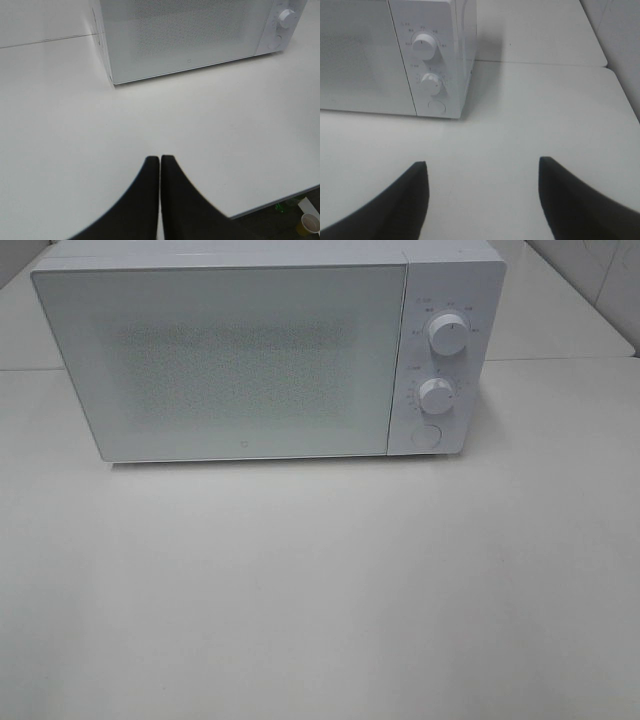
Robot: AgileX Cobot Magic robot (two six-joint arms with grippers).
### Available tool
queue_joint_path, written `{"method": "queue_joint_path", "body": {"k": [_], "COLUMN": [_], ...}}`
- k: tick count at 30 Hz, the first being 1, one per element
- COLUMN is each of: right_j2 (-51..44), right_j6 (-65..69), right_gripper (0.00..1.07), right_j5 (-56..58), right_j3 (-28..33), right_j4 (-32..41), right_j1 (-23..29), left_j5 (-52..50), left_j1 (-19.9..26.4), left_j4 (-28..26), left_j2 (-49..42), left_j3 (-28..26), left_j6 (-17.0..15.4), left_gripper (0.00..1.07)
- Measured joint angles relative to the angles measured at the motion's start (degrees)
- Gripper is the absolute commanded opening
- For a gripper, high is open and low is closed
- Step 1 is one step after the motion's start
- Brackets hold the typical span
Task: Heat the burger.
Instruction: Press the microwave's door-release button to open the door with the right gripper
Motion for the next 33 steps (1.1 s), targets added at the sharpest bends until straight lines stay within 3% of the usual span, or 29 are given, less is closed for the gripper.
{"method": "queue_joint_path", "body": {"k": [14,19,28,33], "right_j2": [17.25,24.41,33.23,39.13], "right_j6": [-0.97,-1.95,-1.95,-1.95], "right_gripper": [0.44,0.27,0.15,0.0], "right_j5": [-20.28,-29.05,-41.48,-50.31], "right_j3": [0.0,0.0,0.0,0.0], "right_j4": [0.0,0.0,0.0,0.0], "right_j1": [0.0,0.0,0.0,0.0], "left_j5": [0.0,0.0,0.0,0.0], "left_j1": [0.0,0.0,0.0,0.0], "left_j4": [0.0,0.0,0.0,0.0], "left_j2": [0.0,0.0,0.0,0.0], "left_j3": [0.0,0.0,0.0,0.0], "left_j6": [0.06,0.11,0.11,0.11], "left_gripper": [0.0,0.0,0.0,0.0]}}
